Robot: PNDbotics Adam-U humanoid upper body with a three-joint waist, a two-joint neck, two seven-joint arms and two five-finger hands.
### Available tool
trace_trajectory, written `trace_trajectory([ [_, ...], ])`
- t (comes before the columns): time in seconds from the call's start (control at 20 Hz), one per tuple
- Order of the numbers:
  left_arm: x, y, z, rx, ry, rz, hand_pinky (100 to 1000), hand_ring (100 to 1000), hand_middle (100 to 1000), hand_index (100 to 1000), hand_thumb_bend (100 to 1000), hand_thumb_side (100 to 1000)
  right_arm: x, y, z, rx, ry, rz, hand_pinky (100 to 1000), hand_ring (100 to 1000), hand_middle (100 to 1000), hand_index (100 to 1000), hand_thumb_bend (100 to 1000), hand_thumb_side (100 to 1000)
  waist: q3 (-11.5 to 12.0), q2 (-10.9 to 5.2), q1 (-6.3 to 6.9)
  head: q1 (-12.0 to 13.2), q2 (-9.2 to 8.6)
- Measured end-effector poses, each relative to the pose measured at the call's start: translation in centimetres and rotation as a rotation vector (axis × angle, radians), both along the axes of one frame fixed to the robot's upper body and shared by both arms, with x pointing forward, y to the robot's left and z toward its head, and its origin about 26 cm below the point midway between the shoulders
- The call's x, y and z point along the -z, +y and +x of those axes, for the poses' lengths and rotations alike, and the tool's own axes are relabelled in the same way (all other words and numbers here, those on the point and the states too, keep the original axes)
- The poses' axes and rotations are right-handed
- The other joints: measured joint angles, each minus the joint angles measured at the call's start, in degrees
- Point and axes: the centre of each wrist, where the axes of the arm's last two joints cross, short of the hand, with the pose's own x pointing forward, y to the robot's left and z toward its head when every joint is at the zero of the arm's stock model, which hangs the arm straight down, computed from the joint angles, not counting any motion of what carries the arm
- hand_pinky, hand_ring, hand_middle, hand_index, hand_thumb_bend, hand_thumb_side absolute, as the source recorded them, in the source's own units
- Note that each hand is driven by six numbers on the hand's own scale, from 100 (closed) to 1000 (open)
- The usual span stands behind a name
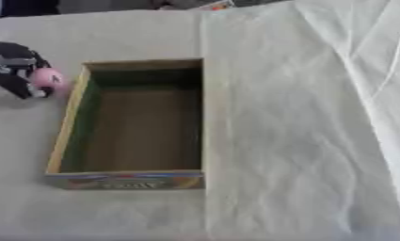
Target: Pick up objects on the table and place them in the box.
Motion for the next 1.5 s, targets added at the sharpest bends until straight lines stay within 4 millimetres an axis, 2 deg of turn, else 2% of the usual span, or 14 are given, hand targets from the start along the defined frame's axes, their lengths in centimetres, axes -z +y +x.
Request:
trace_trajectory([
  [0.05, 0.0, 0.0, 0.0, 0.001, -0.002, -0.002, 506, 610, 581, 807, 100, 296, 0.0, 0.0, 0.0, 0.000, 0.000, 0.000, 624, 788, 722, 816, 100, 1000, 0.0, 0.00, 0.00, 0.0, 0.00],
  [0.2, 0.0, 0.0, 0.0, 0.002, -0.009, -0.015, 454, 577, 555, 766, 100, 254, 0.0, 0.0, 0.0, 0.000, 0.000, 0.000, 624, 788, 722, 817, 100, 1000, 0.0, 0.00, -0.01, 0.0, 0.00],
  [0.4, -0.2, -0.2, 0.0, 0.017, -0.076, -0.052, 342, 490, 467, 650, 100, 275, 0.0, 0.0, 0.0, 0.000, 0.000, 0.000, 624, 788, 721, 817, 100, 1000, 0.0, 0.01, -0.03, 0.0, 0.00],
  [0.7, -0.9, -0.8, -0.2, 0.036, -0.254, -0.095, 315, 460, 429, 605, 100, 288, 0.0, 0.0, 0.0, 0.000, 0.000, 0.001, 624, 788, 721, 817, 100, 1000, 0.1, 0.01, -0.04, 0.0, 0.00],
  [0.95, -1.7, -1.3, -0.4, 0.047, -0.322, -0.131, 312, 458, 425, 597, 100, 294, 0.0, 0.0, 0.0, 0.001, -0.003, 0.002, 625, 787, 721, 817, 100, 1000, 0.4, -0.01, -0.03, -0.1, 0.02],
  [1.05, -2.0, -1.5, -0.4, 0.052, -0.335, -0.142, 298, 445, 412, 582, 100, 328, 0.0, 0.0, 0.0, 0.001, -0.004, 0.003, 625, 787, 720, 816, 100, 1000, 0.4, -0.05, -0.03, -0.3, 0.10],
  [1.3, -4.8, -2.5, -1.1, 0.129, -0.454, -0.200, 300, 442, 408, 581, 100, 340, 0.0, -0.1, 0.0, 0.006, -0.017, 0.009, 626, 787, 722, 815, 100, 1000, 0.6, -0.47, -0.07, -1.6, 0.64],
  [1.5, -6.8, -4.1, -1.8, 0.237, -0.556, -0.244, 305, 445, 412, 585, 100, 341, -0.1, -0.1, 0.0, 0.009, -0.026, 0.012, 627, 786, 723, 815, 100, 1000, 0.9, -0.79, -0.14, -2.4, 1.06],
])
